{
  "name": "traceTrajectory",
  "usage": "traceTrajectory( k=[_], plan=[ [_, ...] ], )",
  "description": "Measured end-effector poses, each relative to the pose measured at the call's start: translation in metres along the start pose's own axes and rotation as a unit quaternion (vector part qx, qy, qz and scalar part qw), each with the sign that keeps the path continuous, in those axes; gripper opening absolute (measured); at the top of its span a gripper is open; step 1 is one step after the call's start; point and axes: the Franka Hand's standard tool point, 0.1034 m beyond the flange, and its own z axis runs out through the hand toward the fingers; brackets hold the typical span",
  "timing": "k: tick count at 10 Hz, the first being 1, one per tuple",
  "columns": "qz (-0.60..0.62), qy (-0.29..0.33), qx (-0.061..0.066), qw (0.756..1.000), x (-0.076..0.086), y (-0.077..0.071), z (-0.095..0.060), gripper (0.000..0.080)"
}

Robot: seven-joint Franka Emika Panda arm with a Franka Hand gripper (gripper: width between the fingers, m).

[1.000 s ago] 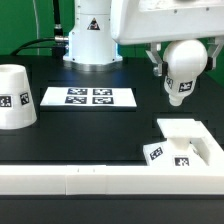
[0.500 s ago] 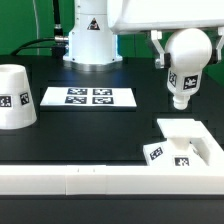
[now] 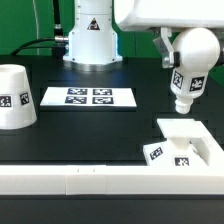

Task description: Assemble lamp

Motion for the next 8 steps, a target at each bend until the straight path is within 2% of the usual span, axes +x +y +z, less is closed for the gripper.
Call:
traceTrajectory(
  k=[2,3,4,8],
  plan=[
    [0.0,-0.002,0.0,1.0,-0.001,0.0,0.001,0.0574],
    [-0.004,0.045,-0.01,0.999,0.004,0.005,0.0,0.0574],
    [-0.006,0.055,-0.013,0.998,-0.004,0.005,0.006,0.0574],
    [-0.008,0.044,-0.01,0.999,-0.008,0.002,0.011,0.0574]
  ],
)
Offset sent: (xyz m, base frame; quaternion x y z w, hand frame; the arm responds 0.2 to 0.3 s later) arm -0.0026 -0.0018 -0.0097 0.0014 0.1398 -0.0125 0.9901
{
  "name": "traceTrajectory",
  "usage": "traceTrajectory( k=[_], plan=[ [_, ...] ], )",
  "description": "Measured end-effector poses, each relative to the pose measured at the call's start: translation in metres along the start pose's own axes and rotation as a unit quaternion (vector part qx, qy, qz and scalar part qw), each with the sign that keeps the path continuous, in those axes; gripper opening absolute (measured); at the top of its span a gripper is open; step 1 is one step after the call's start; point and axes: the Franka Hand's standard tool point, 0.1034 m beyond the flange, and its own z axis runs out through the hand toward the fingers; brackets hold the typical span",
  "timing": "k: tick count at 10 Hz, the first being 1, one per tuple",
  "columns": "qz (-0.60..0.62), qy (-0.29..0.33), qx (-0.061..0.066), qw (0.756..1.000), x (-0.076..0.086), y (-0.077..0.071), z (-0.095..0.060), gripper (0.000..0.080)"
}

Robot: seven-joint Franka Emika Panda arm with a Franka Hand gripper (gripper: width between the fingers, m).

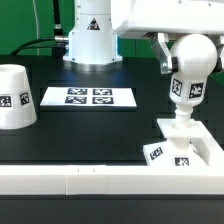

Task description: Assemble lamp

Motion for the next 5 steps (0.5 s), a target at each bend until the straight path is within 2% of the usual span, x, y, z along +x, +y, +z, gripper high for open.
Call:
traceTrajectory(
  k=[5],
  plan=[
    [0.0,-0.008,0.002,1.0,-0.0078,-0.0015,0.0075,0.0574]
  ],
)
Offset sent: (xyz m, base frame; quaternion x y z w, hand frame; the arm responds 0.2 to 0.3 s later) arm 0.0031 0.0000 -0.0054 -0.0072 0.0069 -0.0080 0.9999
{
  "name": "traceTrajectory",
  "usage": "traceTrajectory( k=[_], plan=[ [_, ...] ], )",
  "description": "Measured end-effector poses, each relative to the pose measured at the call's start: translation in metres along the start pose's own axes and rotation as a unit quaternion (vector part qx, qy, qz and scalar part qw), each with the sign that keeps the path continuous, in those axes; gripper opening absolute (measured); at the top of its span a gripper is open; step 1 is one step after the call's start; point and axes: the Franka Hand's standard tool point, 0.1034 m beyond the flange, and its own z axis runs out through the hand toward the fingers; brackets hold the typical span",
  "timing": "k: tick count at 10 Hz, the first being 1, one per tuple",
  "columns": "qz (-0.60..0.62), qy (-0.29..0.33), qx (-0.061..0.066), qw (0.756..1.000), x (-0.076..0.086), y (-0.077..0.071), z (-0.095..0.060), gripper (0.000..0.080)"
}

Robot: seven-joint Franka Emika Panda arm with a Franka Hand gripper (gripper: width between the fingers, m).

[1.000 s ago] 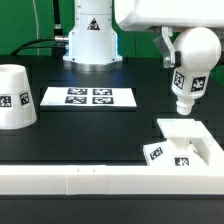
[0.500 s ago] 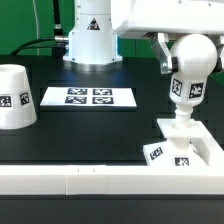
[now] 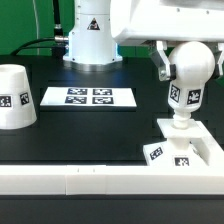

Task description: Assemble lamp

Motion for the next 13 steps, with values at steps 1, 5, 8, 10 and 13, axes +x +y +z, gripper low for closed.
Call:
traceTrajectory(
  k=[1,5,8,10,13],
  plan=[
    [0.0,-0.002,0.001,1.0,-0.002,-0.001,0.002,0.0574],
    [0.0,-0.01,0.002,1.0,-0.013,-0.003,0.013,0.0574],
    [0.0,0.004,-0.001,1.0,-0.013,-0.003,0.015,0.0574],
    [0.0,0.004,-0.001,1.0,-0.013,-0.003,0.014,0.0587],
    [0.0,0.006,-0.001,1.0,-0.01,-0.003,0.011,0.0695]
  ],
)
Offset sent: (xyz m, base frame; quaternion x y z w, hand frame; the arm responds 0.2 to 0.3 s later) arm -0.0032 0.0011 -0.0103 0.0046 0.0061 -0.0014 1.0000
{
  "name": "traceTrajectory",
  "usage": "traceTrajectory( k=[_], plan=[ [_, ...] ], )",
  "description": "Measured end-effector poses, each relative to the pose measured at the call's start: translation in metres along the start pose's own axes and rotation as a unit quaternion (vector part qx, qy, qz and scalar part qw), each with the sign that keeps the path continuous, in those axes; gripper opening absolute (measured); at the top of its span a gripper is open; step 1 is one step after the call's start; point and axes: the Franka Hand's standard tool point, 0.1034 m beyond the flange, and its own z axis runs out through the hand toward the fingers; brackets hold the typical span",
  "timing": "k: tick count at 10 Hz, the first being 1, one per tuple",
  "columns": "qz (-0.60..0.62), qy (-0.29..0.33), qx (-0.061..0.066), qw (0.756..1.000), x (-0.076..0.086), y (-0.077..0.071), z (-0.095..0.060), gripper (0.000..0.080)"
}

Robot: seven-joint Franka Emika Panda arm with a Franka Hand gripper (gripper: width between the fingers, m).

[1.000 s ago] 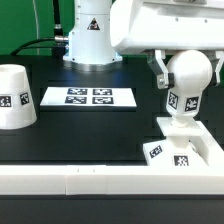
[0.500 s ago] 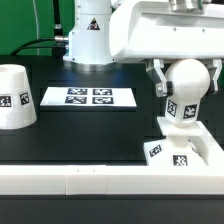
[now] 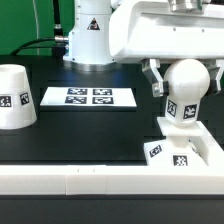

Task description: Assemble lamp

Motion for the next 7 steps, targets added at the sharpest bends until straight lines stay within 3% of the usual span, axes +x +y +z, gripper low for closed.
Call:
traceTrajectory(
  k=[4,7],
  plan=[
    [-0.003,0.009,-0.003,1.0,0.011,0.004,-0.016,0.0699],
    [-0.004,-0.008,0.002,1.0,0.009,0.002,-0.014,0.0699]
  ],
)
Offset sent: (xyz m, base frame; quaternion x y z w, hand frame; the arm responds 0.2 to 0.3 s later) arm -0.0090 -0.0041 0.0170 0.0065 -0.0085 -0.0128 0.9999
